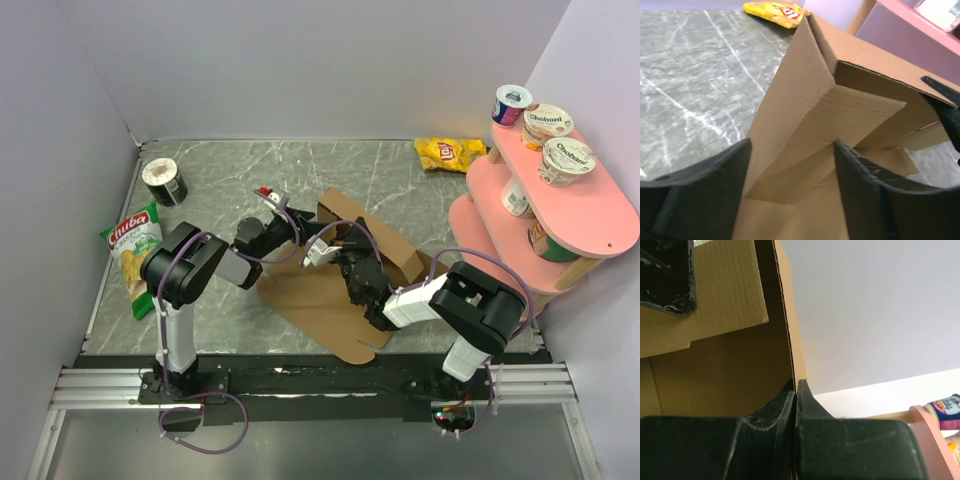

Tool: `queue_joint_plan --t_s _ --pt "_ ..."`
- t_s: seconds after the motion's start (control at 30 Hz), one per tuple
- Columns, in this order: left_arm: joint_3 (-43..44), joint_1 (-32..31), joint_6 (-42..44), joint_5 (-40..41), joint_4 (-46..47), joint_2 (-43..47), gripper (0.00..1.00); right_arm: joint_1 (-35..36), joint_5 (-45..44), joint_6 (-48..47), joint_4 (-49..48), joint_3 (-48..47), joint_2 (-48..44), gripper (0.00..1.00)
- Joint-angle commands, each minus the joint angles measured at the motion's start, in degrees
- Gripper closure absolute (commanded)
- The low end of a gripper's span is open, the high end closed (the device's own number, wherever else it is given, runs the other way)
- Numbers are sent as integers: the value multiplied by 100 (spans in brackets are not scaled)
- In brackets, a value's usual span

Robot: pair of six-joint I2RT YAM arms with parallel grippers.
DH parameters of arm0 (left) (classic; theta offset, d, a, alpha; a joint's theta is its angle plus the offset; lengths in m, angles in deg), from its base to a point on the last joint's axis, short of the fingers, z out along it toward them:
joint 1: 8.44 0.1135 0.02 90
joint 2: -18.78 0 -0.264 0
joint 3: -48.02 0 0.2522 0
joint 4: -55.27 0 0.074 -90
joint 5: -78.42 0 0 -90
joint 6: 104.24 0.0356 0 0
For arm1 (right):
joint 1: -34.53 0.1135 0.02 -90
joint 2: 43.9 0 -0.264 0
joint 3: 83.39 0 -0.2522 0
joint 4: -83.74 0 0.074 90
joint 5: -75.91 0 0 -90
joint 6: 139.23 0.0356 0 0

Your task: Fold the paper box

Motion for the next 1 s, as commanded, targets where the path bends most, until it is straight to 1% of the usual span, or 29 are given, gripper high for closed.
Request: queue_joint_plan --t_s 0.0,0.03,0.07,0.1,0.27,0.33,0.43,0.5,0.57,0.6,0.63,0.77,0.87,0.9,0.97 --pt "357 -137 33 514 985 -241 34 222 553 724 537 144 249 96" --pt "418 -146 7 567 958 -276 36 231 545 786 589 144 240 96" --pt "445 -164 -2 602 915 -285 43 240 553 812 607 144 223 96" --pt "463 -181 -19 654 897 -294 47 231 553 830 616 135 222 96" --pt "472 -269 -63 1068 914 -347 61 231 571 1014 747 92 187 96" --pt "533 -287 -99 1112 871 -382 61 231 597 1094 800 83 161 96" --pt "525 -331 -125 1059 800 -365 59 248 492 1181 792 74 100 96" --pt "489 -340 -186 1120 791 -338 59 266 466 1365 975 65 -32 95" --pt "507 -340 -248 1269 608 -294 59 257 483 1585 1317 48 -304 94" --pt "516 -340 -352 1488 494 -251 59 266 492 1804 1641 30 -401 94" --pt "576 -340 -406 1542 266 -241 58 266 509 1919 1775 30 -576 94" --pt "691 -348 -678 1779 -140 -233 57 275 545 2280 2355 -14 -788 94" --pt "630 -348 -714 1824 -132 -162 52 266 544 2412 2478 -31 -850 95" --pt "586 -348 -714 1780 -79 -136 51 266 562 2551 2653 -49 -876 95" --pt "577 -348 -653 1587 52 -110 45 266 571 2640 2708 -67 -876 95"
